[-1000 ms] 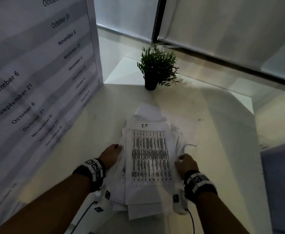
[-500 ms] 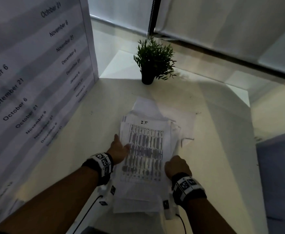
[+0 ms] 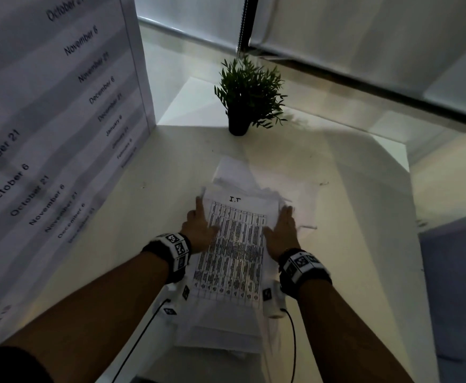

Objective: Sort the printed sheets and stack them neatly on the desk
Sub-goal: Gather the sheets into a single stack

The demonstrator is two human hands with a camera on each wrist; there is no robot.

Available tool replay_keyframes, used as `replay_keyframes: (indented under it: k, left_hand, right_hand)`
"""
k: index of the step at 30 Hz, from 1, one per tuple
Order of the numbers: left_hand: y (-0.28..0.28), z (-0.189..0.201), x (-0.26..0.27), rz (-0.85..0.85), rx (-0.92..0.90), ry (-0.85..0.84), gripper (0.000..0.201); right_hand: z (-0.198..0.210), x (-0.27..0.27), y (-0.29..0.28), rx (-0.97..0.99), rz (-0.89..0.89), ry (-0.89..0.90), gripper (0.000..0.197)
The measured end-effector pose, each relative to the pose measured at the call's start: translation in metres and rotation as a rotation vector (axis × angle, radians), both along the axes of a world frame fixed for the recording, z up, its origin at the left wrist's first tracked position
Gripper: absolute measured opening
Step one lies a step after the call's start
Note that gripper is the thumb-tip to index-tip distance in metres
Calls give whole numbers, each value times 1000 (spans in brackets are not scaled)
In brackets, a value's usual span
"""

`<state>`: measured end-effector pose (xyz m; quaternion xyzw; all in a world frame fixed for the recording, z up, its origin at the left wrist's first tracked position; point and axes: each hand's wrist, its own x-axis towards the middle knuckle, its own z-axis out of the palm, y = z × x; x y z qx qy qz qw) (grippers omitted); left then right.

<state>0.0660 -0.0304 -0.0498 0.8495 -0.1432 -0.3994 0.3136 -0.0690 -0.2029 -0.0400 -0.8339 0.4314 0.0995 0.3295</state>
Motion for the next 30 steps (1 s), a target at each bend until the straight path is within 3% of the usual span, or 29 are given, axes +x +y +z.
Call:
replay_keyframes:
  k: [3,5,7,12,16,19,24,28,30]
  left_hand:
    - [6,0,3,40,-36,13,92]
    - [10,-5,1,48,-12,49,86]
    - [12,-9,-5,45,2,64,84]
    - [9,-8,-16,82,43,46,85]
    - [11,-10,-17,110,59,46,84]
    - [13,-12,-20,115,46,45,84]
    - [8,-9,-16,117,45,26,87]
    - [-3,-3,-16,40,52,-1,90]
    - [-2,-3,-11,88,-6,-3,91]
  right_hand:
    - [0,-15,-6,-228,-167,104,60]
    - [-1,-26,-5,-327,-142,146,42]
    - [-8,-30,2,-243,-25,150,38]
    - [-4,-31,14,-111,-90,218,42]
    - [0,-41,18,-39,-20,314,31]
    - [-5,-52,20,37,9,368,35]
    - [-3,-51,11,43,-188,217,56]
    - [-10,-26,10,87,-100,-33,67]
    - [-15,-23,1,10,-258,-90,68]
